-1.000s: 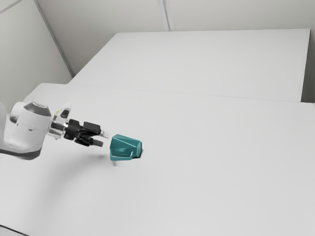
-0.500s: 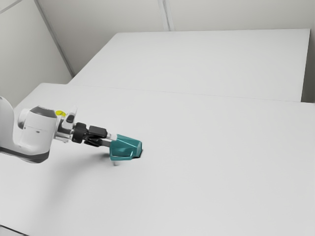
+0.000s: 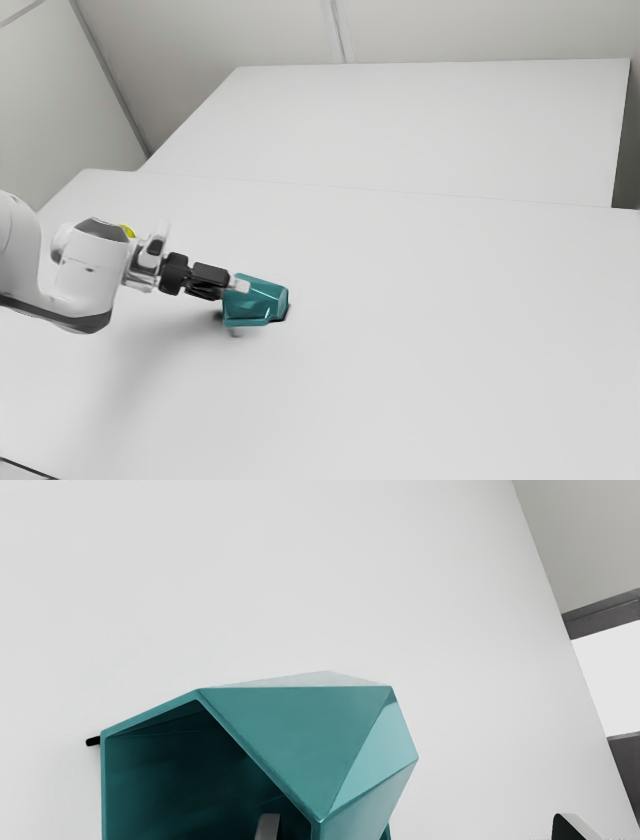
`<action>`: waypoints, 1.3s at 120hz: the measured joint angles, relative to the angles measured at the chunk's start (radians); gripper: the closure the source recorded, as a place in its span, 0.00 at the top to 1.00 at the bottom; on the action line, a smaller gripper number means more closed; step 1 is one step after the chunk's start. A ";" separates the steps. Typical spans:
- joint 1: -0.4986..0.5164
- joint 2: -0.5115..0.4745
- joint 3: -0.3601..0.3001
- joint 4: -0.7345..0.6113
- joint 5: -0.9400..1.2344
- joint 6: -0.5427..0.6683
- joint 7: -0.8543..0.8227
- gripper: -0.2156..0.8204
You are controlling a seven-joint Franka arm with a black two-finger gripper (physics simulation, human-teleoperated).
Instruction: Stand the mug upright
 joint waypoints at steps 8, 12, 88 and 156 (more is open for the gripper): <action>-0.003 0.000 -0.001 0.000 -0.001 0.000 0.007 0.78; -0.004 0.000 -0.002 0.000 -0.001 0.000 0.010 0.77; -0.019 0.000 -0.008 0.001 -0.030 0.002 0.045 0.14; -0.070 -0.114 -0.012 0.042 0.068 0.015 0.021 0.04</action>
